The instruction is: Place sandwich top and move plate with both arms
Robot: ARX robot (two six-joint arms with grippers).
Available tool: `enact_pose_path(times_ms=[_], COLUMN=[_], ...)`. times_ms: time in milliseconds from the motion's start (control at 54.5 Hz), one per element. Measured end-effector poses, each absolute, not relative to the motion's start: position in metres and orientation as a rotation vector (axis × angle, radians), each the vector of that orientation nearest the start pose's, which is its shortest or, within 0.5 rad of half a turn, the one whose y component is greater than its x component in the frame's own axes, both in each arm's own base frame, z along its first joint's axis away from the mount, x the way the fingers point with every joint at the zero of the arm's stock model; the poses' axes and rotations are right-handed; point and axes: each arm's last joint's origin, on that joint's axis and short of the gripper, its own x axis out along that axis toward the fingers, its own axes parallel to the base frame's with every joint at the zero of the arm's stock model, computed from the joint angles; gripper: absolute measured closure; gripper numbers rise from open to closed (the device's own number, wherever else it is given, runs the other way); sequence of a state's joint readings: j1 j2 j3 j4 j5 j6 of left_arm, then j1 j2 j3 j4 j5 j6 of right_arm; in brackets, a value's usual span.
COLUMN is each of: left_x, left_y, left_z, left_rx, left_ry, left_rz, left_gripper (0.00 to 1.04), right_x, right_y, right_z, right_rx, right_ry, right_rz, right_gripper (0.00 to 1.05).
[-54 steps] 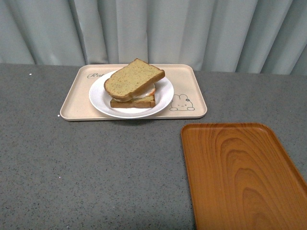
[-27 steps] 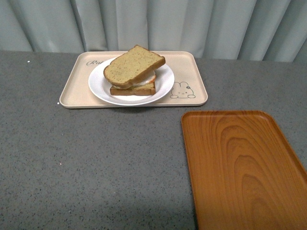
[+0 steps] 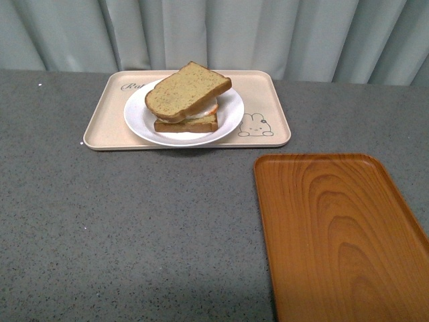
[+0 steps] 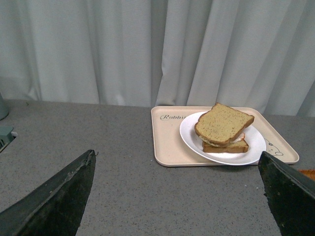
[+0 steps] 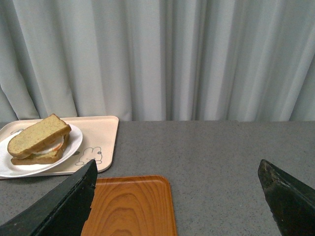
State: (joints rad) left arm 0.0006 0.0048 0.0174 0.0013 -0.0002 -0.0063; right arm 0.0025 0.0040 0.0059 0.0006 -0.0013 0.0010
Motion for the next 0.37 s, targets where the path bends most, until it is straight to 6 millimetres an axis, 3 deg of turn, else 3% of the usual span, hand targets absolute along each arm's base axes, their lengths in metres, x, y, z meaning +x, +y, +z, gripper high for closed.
enact_pose_path(times_ms=[367], left_x=[0.0969], left_y=[0.0001], left_z=[0.1692], left_rx=[-0.006], left_ry=[-0.014], left_rz=[0.001], left_gripper=[0.06], right_x=[0.0976], right_y=[0.0003], right_z=[0.1653], right_rx=[0.001], right_ry=[-0.002], right_rz=[0.004], right_gripper=[0.09])
